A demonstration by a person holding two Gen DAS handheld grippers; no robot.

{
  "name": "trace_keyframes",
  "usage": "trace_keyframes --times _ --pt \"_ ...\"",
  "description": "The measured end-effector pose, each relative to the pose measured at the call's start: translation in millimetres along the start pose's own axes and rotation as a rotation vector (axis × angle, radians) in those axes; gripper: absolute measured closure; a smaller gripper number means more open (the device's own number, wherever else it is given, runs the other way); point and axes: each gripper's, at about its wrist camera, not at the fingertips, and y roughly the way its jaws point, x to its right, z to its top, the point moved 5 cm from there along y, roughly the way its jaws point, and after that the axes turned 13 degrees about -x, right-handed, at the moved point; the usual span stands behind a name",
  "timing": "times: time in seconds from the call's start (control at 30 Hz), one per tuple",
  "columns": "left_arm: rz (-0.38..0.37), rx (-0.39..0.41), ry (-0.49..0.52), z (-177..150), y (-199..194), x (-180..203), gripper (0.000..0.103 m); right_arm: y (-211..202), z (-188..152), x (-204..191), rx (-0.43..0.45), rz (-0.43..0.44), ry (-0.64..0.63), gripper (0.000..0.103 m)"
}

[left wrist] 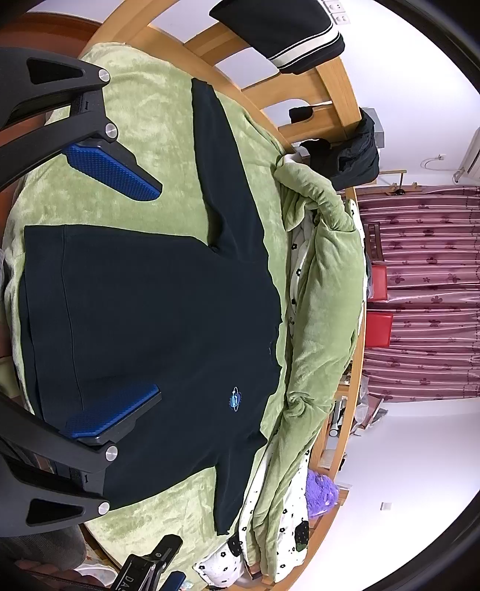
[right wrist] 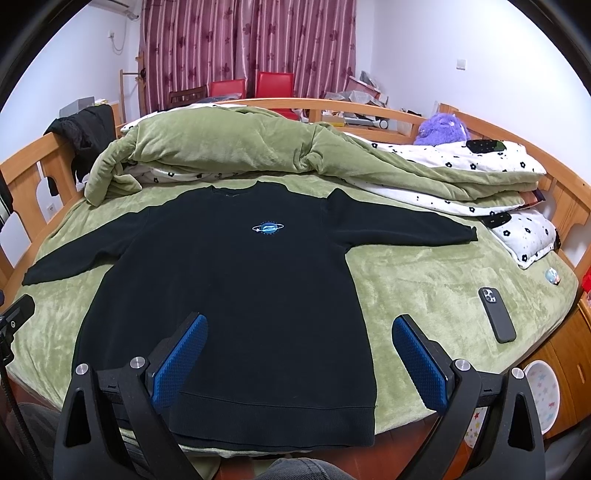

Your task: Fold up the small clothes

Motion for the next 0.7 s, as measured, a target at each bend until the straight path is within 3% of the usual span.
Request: trace_keyframes --times 0.7 --pt "-0.004 -0.001 -0.001 0.3 -0.3 -1.3 0.004 -1.7 -2.4 -0.8 0.008 -0.019 -0.018 0.004"
